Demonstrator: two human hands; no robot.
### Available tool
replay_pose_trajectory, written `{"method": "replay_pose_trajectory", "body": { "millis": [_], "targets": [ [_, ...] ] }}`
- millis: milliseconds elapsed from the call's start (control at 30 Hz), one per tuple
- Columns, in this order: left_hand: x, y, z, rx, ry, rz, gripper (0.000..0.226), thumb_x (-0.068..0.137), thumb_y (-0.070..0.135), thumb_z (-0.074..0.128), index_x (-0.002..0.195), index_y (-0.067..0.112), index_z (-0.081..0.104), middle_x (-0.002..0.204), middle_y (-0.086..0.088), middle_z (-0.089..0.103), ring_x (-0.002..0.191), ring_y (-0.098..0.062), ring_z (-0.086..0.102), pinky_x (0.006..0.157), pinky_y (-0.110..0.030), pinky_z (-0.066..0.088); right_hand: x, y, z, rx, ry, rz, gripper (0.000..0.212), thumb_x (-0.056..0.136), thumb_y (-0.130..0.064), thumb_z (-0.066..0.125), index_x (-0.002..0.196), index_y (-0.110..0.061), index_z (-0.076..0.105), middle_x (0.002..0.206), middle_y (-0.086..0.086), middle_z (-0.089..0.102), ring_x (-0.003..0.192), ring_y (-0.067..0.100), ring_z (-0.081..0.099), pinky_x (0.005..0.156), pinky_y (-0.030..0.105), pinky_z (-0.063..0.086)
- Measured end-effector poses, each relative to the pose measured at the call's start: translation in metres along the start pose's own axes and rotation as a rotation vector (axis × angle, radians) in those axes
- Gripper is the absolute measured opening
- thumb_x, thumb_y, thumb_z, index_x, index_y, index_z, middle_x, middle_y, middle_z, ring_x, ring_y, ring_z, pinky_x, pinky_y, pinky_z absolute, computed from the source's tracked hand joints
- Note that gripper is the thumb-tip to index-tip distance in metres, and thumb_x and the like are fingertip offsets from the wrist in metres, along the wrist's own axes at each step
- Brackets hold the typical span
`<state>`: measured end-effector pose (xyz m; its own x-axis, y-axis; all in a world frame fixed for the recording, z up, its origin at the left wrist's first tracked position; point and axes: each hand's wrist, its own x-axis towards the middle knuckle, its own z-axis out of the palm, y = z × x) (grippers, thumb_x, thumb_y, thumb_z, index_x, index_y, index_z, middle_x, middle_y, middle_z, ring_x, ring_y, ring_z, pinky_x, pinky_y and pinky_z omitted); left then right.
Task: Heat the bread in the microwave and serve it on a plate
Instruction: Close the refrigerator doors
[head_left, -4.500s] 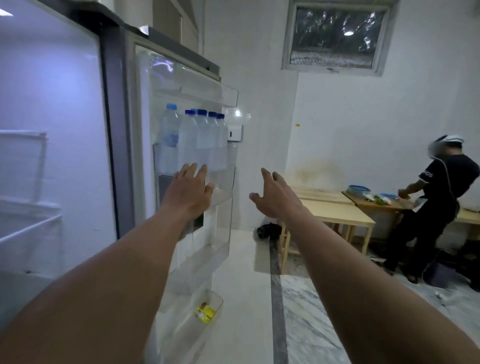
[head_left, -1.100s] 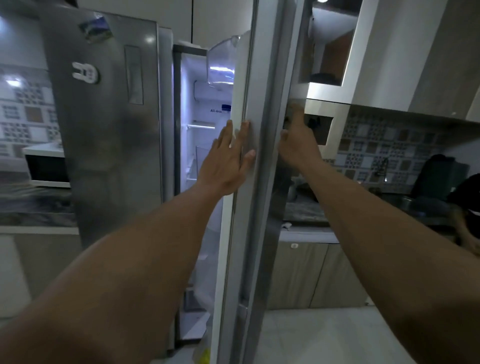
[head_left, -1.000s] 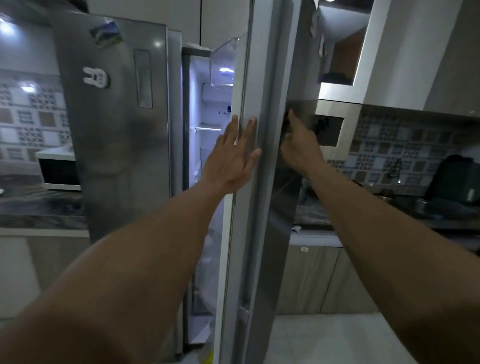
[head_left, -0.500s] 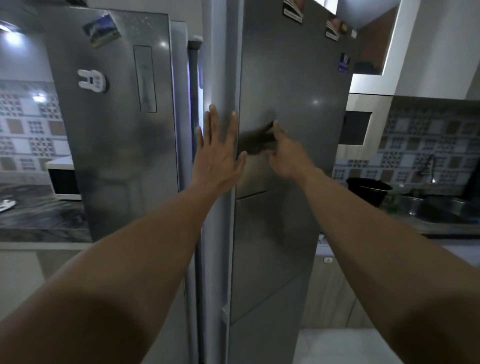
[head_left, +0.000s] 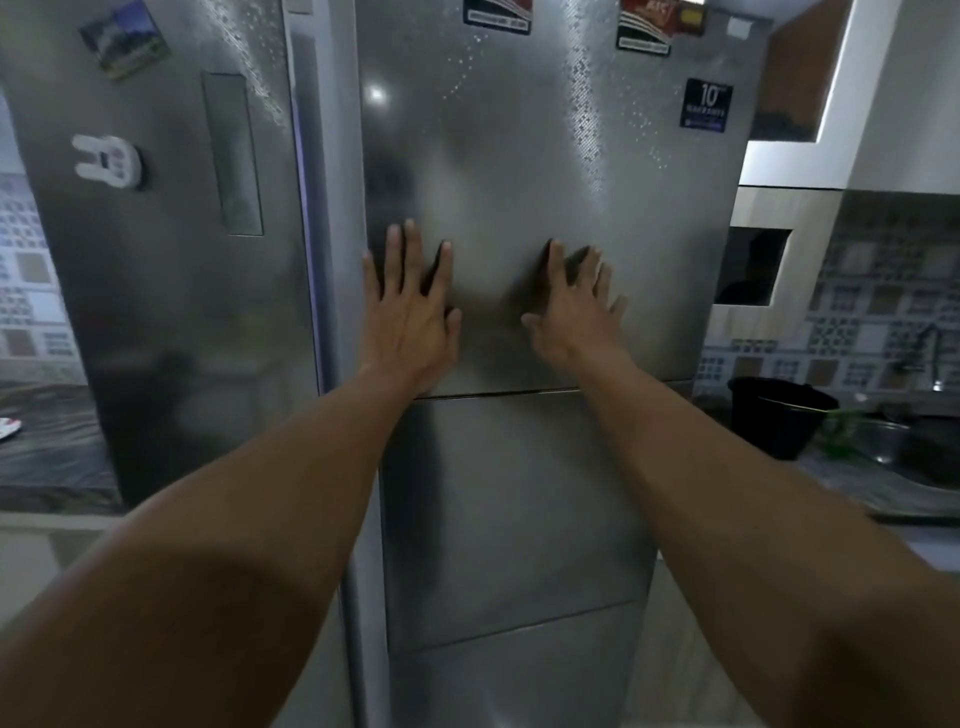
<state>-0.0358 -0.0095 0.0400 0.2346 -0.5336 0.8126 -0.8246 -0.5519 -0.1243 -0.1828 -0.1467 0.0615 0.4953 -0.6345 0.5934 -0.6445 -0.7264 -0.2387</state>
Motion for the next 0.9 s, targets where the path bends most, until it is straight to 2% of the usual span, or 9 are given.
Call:
{"method": "replay_pose_trajectory", "body": {
  "millis": [167, 300, 467, 700, 900],
  "targets": [
    [0.019, 0.001, 0.038, -0.050, -0.078, -0.015, 0.076, 0.101, 0.048, 0.036, 0.160, 0.020, -0.005, 0.163, -0.022, -0.019, 0.151, -0.039, -0.014, 0.122, -0.058, 0.002, 0.023, 0.016, 0.018, -0.024, -0.026, -0.036, 0.096, 0.095, -0.040, 0.060, 0.154, -0.035, -0.016, 0.160, 0.019, -0.023, 0.148, 0.042, -0.014, 0.113, 0.068, 0.003],
    [0.035, 0.002, 0.060, -0.099, -0.134, -0.019, 0.076, 0.102, 0.048, 0.034, 0.159, 0.022, -0.008, 0.162, -0.021, -0.022, 0.150, -0.039, -0.017, 0.121, -0.056, -0.003, 0.036, 0.024, 0.032, -0.064, -0.037, -0.053, 0.096, 0.096, -0.036, 0.060, 0.155, -0.035, -0.016, 0.159, 0.017, -0.028, 0.147, 0.043, -0.015, 0.113, 0.070, 0.004],
    [0.042, 0.003, 0.080, -0.144, -0.168, -0.031, 0.075, 0.104, 0.049, 0.031, 0.158, 0.023, -0.013, 0.161, -0.019, -0.026, 0.150, -0.039, -0.019, 0.122, -0.058, -0.002, 0.044, 0.022, 0.046, -0.081, -0.018, -0.048, 0.099, 0.094, -0.036, 0.061, 0.154, -0.031, -0.018, 0.157, 0.018, -0.031, 0.145, 0.045, -0.020, 0.113, 0.068, 0.006],
    [0.041, -0.004, 0.078, -0.130, -0.167, -0.011, 0.071, 0.104, 0.050, 0.029, 0.159, 0.025, -0.009, 0.163, -0.017, -0.022, 0.151, -0.036, -0.017, 0.121, -0.062, 0.003, 0.044, 0.008, 0.045, -0.081, -0.016, -0.018, 0.101, 0.092, -0.029, 0.062, 0.155, -0.021, -0.017, 0.156, 0.026, -0.027, 0.144, 0.050, -0.016, 0.114, 0.065, 0.002],
    [0.041, -0.026, 0.064, -0.088, -0.242, 0.041, 0.067, 0.104, 0.050, 0.027, 0.159, 0.030, -0.004, 0.165, -0.015, -0.019, 0.152, -0.037, -0.014, 0.122, -0.060, 0.003, 0.042, -0.010, 0.034, -0.023, -0.078, -0.023, 0.096, 0.093, -0.027, 0.059, 0.156, -0.014, -0.012, 0.158, 0.025, -0.022, 0.147, 0.045, -0.012, 0.116, 0.063, 0.005]
  ]
}}
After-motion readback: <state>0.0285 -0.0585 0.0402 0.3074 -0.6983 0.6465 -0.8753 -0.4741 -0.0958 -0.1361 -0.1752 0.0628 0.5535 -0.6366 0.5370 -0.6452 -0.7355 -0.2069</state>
